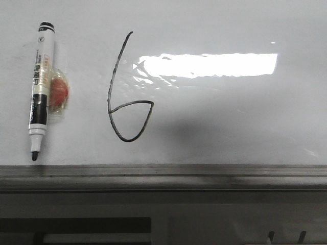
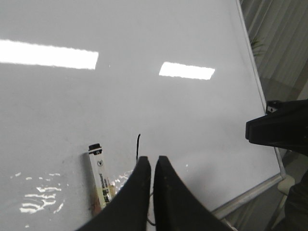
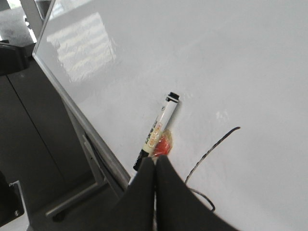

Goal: Write number 6 on whiteboard

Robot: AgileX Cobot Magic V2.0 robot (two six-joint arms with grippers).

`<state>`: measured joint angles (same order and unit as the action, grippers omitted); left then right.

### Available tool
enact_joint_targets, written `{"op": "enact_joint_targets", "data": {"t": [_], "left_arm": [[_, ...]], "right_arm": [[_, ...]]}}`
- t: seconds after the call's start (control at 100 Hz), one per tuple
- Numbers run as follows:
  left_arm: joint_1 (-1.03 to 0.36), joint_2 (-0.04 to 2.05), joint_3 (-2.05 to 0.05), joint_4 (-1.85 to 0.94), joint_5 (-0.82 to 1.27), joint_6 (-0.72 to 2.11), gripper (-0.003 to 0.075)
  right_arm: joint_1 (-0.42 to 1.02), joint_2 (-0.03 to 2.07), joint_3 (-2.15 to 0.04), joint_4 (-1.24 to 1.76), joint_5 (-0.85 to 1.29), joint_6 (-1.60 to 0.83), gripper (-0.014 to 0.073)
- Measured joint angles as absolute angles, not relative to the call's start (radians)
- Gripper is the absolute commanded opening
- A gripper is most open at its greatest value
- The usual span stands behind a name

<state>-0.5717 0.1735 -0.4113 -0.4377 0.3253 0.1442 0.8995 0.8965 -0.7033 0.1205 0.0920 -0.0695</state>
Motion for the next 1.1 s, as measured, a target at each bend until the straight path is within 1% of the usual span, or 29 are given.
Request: {"op": "enact_joint_targets", "data": {"t": [0.12, 0.22, 0.53, 0.68, 1.1], "left_arm": [[-0.572, 0.052, -0.380, -0.419, 0.321, 0.144, -0.0021], [-0.572, -0.005, -0.353, -0.412, 0.321, 0.144, -0.0021], [-0.572, -0.005, -0.328, -0.399, 0.390, 0.144, -0.0021], [-0.572, -0.005, -0.327, -0.399, 0.390, 0.144, -0.0021], [-0.572, -0.005, -0.327, -0.399, 0.390, 0.144, -0.0021]], "right_arm": [[0.899, 0.822, -0.600, 0.105, -0.032, -0.069, -0.0062], [0.899, 0.754, -0.512, 0.101, -0.101, -0.069, -0.0063], [0.899, 0.562, -0.308, 0.101, -0.126, -0.069, -0.0063], [0.899, 0.528, -0.272, 0.101, -0.126, -0.069, -0.0063], [0.899, 0.524, -0.269, 0.101, -0.126, -0.069, -0.0063]]}}
